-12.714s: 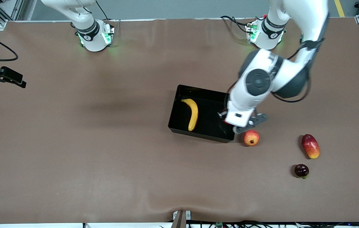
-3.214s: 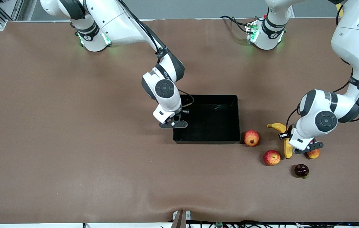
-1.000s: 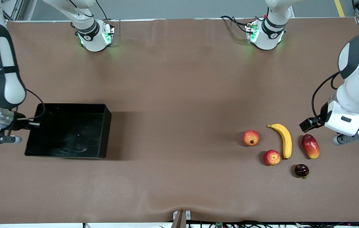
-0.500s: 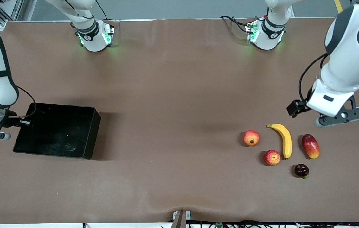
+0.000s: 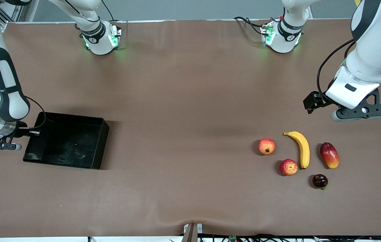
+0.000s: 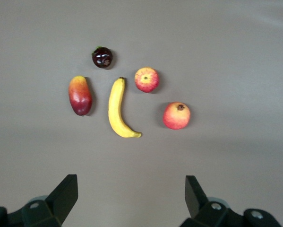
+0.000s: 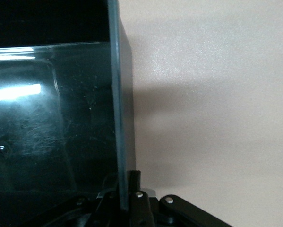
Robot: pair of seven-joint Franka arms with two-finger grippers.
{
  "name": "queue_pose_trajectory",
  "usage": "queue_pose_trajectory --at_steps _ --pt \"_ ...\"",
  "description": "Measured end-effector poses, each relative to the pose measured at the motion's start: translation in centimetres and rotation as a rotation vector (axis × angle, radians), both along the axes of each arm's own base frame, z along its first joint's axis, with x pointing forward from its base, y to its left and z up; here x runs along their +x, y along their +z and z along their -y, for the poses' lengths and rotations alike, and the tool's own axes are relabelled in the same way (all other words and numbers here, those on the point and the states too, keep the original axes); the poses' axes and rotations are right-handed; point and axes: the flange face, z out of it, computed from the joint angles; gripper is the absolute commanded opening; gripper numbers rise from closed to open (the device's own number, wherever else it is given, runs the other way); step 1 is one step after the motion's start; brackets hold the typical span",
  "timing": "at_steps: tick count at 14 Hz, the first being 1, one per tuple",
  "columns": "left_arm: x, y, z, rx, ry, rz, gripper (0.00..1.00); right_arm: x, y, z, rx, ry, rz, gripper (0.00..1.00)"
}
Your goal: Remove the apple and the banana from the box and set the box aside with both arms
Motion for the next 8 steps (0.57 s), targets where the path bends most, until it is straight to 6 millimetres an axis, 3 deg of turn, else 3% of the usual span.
queue_pose_trajectory --at_steps 2,5,8 --pt "-0.8 1.5 -0.2 -0.014 -0.029 0.009 1.0 0.1 0.1 -0.1 0.001 0.009 0.003 1.0" --pt "-2.2 3.4 -2.6 -0.047 -0.052 -0.001 1.0 1.3 1.5 -0.3 -0.006 0.044 0.038 1.0" --pt "-3.4 3.9 -4.3 -0.053 -0.049 -0.006 1.0 3.8 7.1 -1.7 -0.032 0.088 0.137 1.0"
